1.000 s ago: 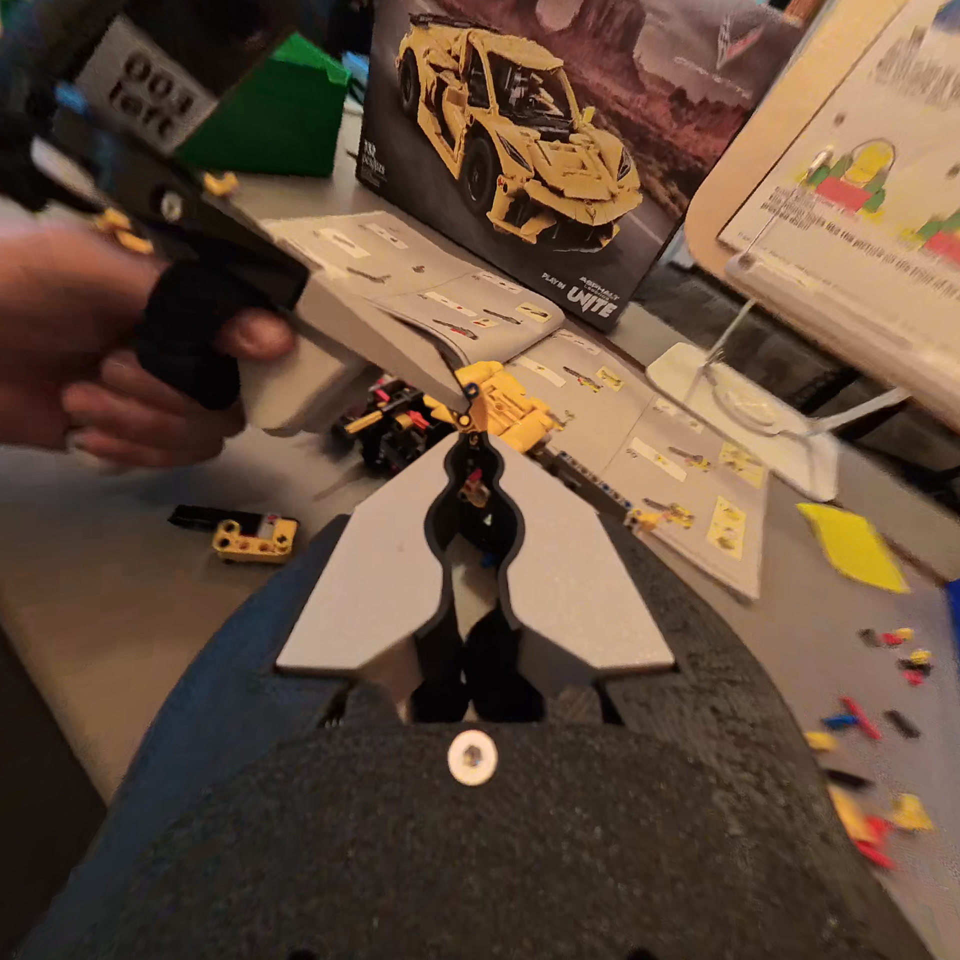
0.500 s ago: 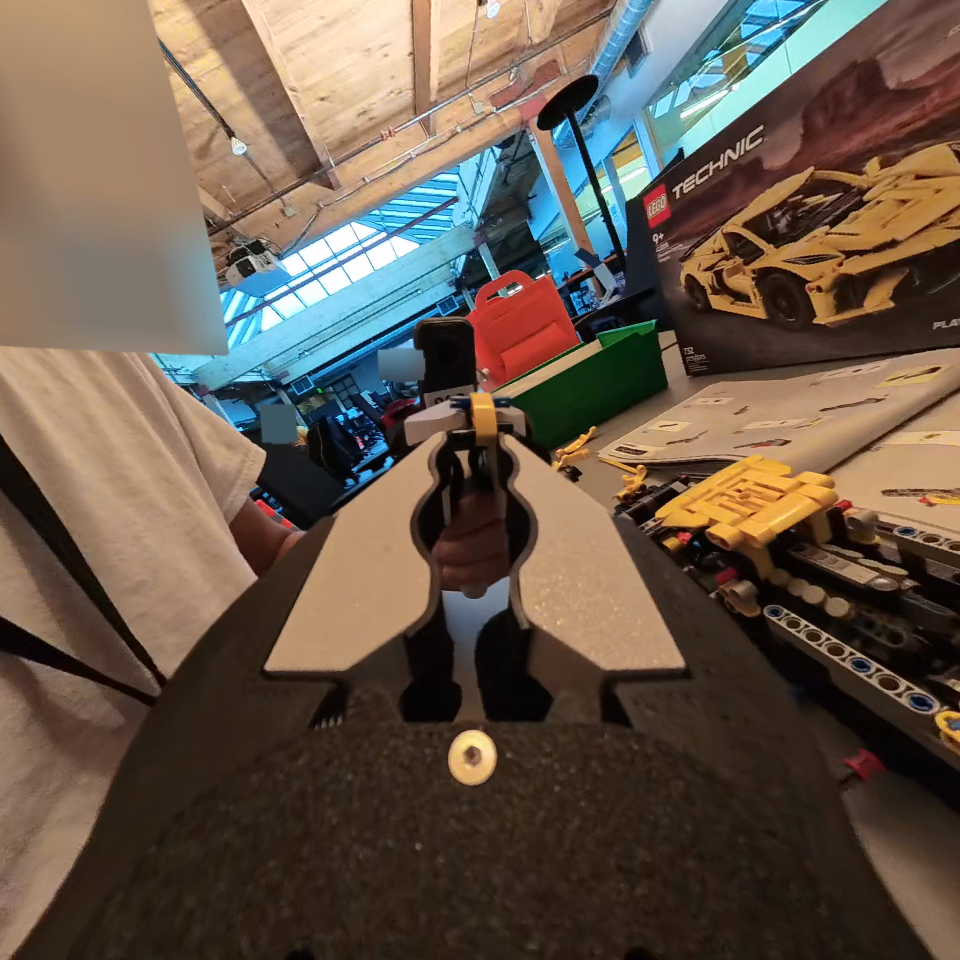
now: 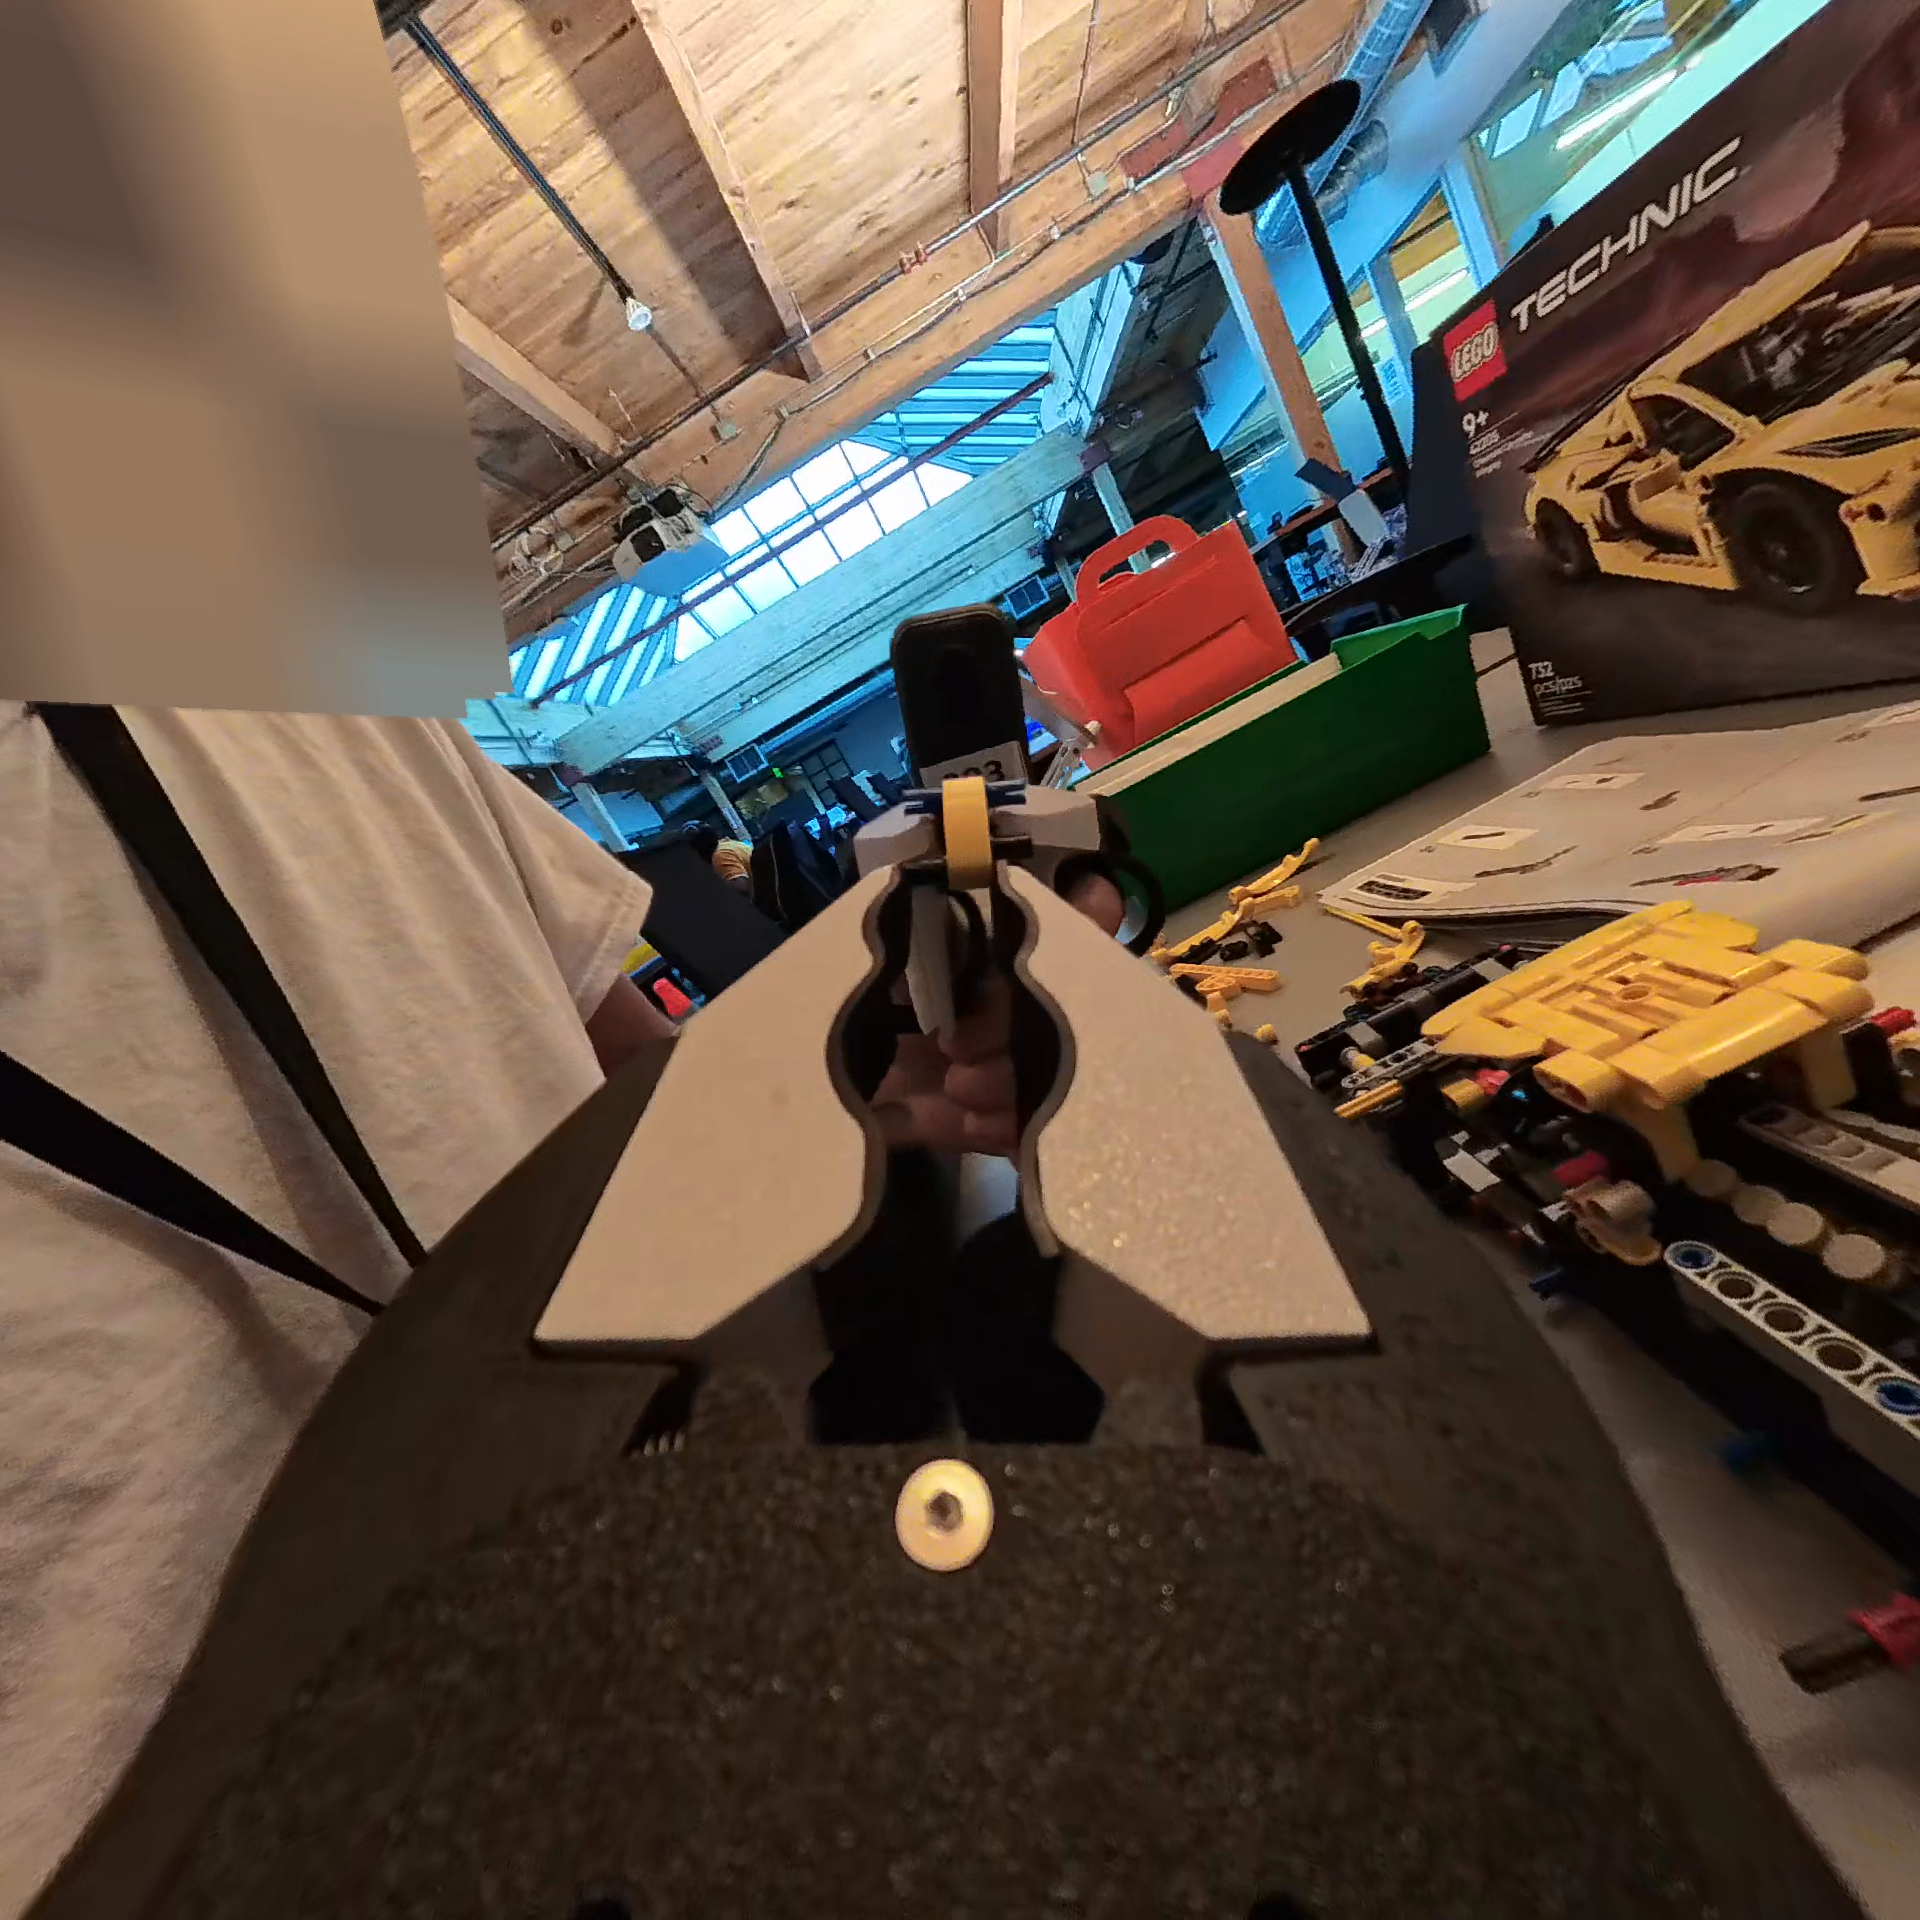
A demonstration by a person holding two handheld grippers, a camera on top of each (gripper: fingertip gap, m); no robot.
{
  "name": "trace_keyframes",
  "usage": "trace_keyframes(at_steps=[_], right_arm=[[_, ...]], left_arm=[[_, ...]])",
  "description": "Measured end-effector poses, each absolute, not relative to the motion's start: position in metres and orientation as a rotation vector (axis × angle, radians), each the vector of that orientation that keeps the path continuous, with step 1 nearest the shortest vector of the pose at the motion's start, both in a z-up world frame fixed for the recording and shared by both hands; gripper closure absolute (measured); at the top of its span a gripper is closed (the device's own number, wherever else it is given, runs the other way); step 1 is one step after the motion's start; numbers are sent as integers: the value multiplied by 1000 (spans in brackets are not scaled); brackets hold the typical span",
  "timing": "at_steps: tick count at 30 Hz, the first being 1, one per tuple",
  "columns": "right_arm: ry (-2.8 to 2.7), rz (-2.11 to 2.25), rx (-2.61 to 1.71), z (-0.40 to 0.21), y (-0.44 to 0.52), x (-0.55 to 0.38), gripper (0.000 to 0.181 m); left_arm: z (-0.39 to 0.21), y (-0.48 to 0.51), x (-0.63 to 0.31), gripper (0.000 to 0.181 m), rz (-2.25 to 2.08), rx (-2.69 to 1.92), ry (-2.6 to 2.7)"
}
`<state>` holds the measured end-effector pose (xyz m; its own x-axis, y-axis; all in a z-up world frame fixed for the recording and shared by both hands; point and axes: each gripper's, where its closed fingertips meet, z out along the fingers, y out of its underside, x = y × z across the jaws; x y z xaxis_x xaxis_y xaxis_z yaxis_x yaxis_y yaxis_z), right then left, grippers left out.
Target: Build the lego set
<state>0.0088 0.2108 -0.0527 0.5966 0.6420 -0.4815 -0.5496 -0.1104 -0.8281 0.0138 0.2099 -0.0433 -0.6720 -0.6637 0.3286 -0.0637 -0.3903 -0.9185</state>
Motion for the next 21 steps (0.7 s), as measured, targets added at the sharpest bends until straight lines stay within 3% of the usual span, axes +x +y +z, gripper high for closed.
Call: trace_keyframes(at_steps=[5, 7, 10, 17, 21], right_arm=[[-50, 942, -1339, -52, 217, 13, 165], [-45, 988, -1317, -49, 215, 12, 157], [-20, 991, -1328, -51, 217, 15, 166], [28, 1008, -1362, -58, 218, 22, 166], [81, 1026, -1388, -65, 220, 29, 167]], left_arm=[[-43, 215, 16, 174, -2096, -999, 1424], [-43, 216, 17, 174, -2120, -1017, 1409], [-44, 215, 18, 174, -2156, -1044, 1394], [-51, 216, 25, 174, -2220, -1156, 1370], [-56, 222, 25, 154, -2121, -1144, 1462]])
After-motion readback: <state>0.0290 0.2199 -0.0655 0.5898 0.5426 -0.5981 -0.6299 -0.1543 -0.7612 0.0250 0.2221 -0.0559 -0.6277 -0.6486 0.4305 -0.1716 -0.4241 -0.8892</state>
